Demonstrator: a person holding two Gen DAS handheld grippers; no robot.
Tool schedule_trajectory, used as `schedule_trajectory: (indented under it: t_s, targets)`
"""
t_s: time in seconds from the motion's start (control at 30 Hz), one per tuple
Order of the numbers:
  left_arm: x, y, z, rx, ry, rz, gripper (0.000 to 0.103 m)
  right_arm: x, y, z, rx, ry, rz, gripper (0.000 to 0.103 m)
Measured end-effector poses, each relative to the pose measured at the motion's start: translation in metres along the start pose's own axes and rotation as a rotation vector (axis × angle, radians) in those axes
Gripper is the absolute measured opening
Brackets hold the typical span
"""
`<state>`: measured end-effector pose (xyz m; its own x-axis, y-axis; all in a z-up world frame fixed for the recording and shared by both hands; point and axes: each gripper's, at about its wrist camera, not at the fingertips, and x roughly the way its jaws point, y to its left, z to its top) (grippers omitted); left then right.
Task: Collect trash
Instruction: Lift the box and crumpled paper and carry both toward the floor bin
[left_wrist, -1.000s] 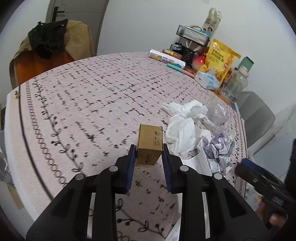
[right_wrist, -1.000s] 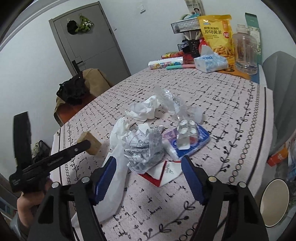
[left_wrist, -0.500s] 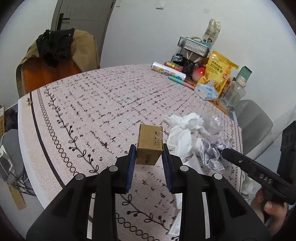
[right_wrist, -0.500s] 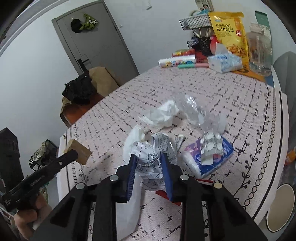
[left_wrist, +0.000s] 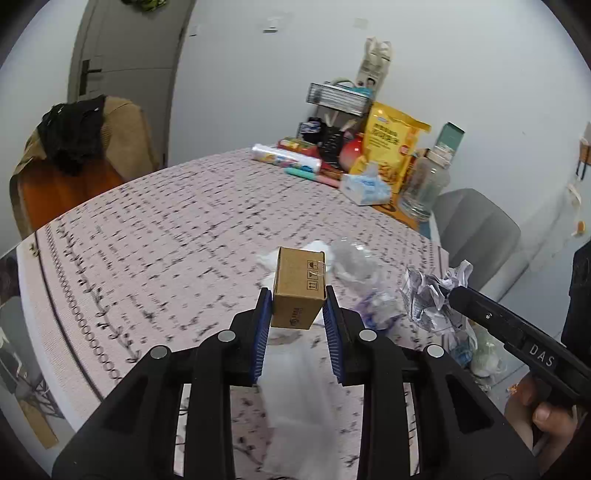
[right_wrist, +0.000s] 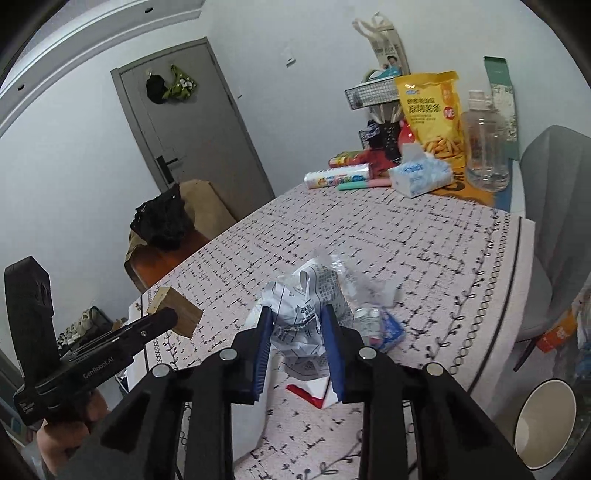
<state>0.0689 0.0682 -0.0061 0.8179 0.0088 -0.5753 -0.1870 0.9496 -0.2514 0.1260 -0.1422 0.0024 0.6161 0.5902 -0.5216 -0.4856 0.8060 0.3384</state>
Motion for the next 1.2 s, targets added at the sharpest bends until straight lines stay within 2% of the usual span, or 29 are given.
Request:
schedule_trajectory:
  t_s: [0.4, 0.67, 0.93, 1.2]
  targets:
    - [0.022, -0.091, 0.006, 0.106, 0.032, -0.108, 0.028, -0.063, -0.072, 0.007, 0.069, -0.102, -0.129, 0.028]
    - [0.046, -0.156, 0.000, 0.172, 0.080, -0.177, 0.028, -0.098, -0.132, -0.002, 0.145, -0.145, -0.238, 0.028]
    - [0.086, -0.220, -0.019, 0.228, 0.158, -0.216, 0.028, -0.126, -0.199, -0.028, 0.242, -0.167, -0.346, 0.028]
    - [0.129, -0.291, -0.050, 0.311, 0.242, -0.253, 0.028, -0.135, -0.271, -0.066, 0.363, -0.149, -0.435, 0.028]
